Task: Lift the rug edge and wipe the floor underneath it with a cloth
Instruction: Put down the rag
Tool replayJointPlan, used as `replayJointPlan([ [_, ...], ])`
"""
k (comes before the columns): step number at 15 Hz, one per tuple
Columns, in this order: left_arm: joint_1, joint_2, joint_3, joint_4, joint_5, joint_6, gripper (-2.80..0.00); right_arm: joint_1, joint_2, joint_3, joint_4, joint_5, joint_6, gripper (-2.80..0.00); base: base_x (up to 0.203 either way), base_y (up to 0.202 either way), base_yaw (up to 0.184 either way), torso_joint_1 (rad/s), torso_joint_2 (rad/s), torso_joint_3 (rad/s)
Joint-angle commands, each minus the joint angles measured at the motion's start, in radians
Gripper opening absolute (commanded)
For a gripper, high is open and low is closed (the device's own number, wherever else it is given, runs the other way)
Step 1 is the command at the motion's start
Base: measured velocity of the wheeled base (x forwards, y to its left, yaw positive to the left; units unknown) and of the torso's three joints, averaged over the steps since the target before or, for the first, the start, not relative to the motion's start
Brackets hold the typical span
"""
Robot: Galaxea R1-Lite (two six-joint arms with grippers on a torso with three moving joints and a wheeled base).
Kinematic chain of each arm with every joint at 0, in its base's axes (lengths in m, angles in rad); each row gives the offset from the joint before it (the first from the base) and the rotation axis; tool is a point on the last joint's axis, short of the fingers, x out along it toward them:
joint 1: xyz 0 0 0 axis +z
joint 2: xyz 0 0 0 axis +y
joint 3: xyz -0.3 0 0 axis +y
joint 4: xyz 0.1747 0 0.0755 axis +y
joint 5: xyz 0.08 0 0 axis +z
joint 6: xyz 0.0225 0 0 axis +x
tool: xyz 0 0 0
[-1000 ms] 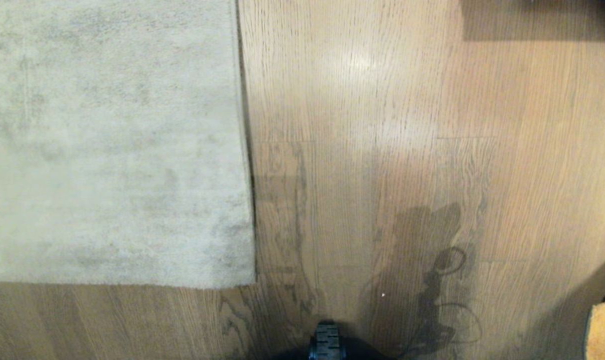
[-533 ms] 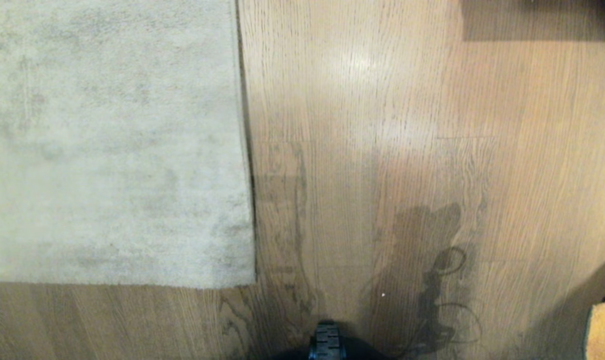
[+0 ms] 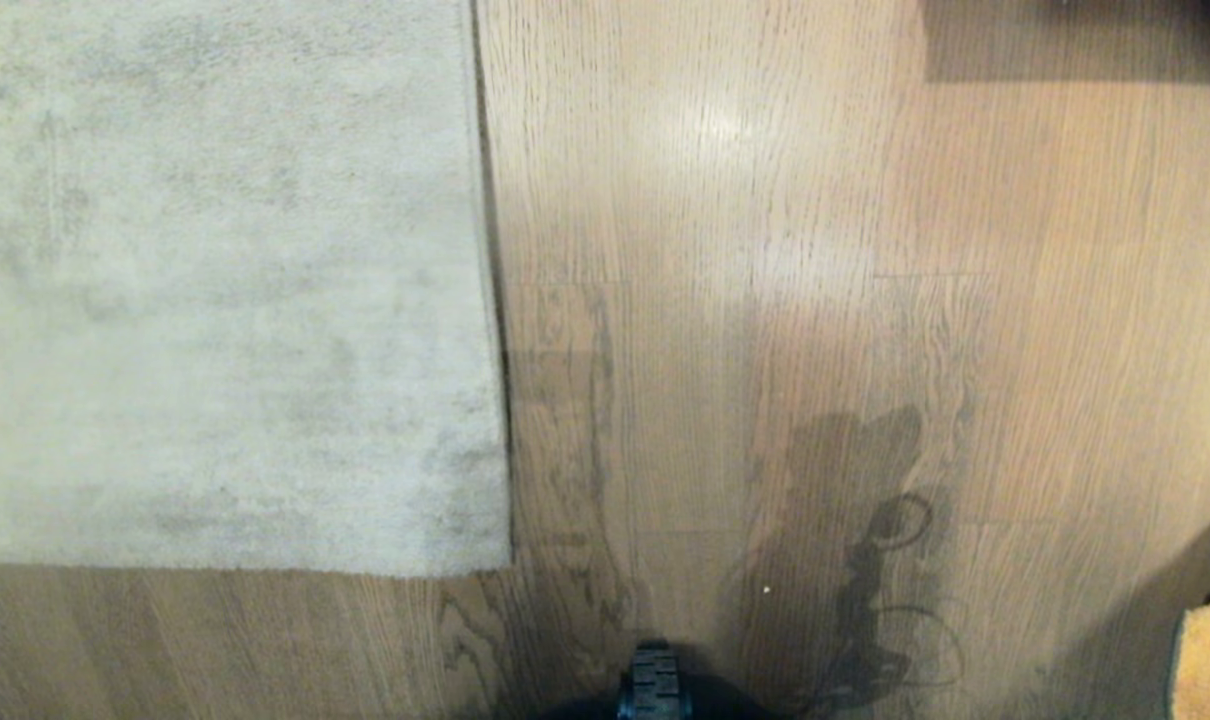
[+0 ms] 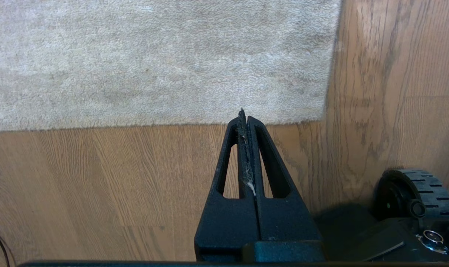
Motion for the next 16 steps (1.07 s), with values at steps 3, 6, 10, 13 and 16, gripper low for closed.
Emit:
replayJointPlan([
  [3, -0.001, 0.000, 0.000, 0.000, 0.000, 0.000, -2.80, 0.000, 0.001, 0.000, 0.000, -0.001, 0.003, -2.80, 0.000, 0.000, 0.000, 0.000, 0.00, 0.000],
  [6, 0.000, 0.000, 0.000, 0.000, 0.000, 0.000, -2.80, 0.000, 0.005, -0.005, 0.010, 0.000, -0.032, -2.80, 0.000, 0.000, 0.000, 0.000, 0.00, 0.000],
  [10, -0.001, 0.000, 0.000, 0.000, 0.000, 0.000, -2.80, 0.003, 0.157, -0.070, 0.004, 0.025, -0.039, -2.80, 0.000, 0.000, 0.000, 0.000, 0.00, 0.000],
  [13, -0.001, 0.000, 0.000, 0.000, 0.000, 0.000, -2.80, 0.017, 0.322, -0.152, -0.008, 0.032, -0.038, -2.80, 0.000, 0.000, 0.000, 0.000, 0.00, 0.000],
  [16, 0.000, 0.000, 0.000, 0.000, 0.000, 0.000, -2.80, 0.020, 0.495, -0.185, -0.100, 0.033, -0.038, -2.80, 0.000, 0.000, 0.000, 0.000, 0.00, 0.000],
])
